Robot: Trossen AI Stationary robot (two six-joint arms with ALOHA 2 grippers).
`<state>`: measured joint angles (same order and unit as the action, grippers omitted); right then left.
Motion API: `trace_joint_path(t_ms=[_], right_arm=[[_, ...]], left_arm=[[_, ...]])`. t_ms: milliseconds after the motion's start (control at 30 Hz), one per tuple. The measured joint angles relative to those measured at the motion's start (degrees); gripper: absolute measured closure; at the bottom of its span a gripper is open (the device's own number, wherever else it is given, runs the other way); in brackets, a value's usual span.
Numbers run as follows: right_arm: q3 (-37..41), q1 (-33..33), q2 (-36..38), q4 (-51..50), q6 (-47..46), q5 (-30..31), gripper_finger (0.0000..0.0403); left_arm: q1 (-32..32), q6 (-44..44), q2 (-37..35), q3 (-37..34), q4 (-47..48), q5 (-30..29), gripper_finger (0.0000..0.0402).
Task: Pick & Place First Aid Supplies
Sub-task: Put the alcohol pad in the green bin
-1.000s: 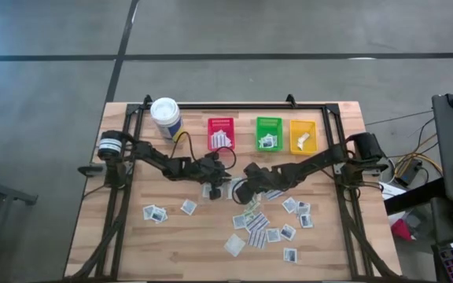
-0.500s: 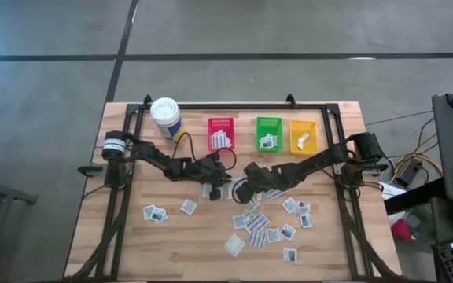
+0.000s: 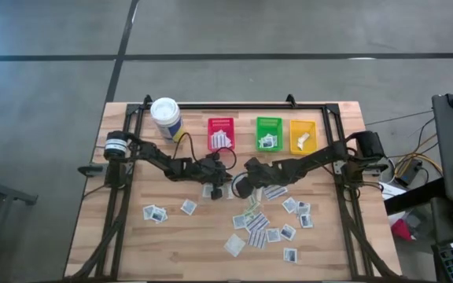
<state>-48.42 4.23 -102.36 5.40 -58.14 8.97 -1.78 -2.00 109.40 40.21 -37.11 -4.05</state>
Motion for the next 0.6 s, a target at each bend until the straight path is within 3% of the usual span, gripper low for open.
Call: trace_joint_path(t_ms=[600], right_arm=[[-0.07, -0.75, -2.15, -1.32, -13.74, -4.43, 0.0258]], left_arm=[[0.00, -3.30, -0.07, -0.04, 2.05, 0.07, 0.0337]])
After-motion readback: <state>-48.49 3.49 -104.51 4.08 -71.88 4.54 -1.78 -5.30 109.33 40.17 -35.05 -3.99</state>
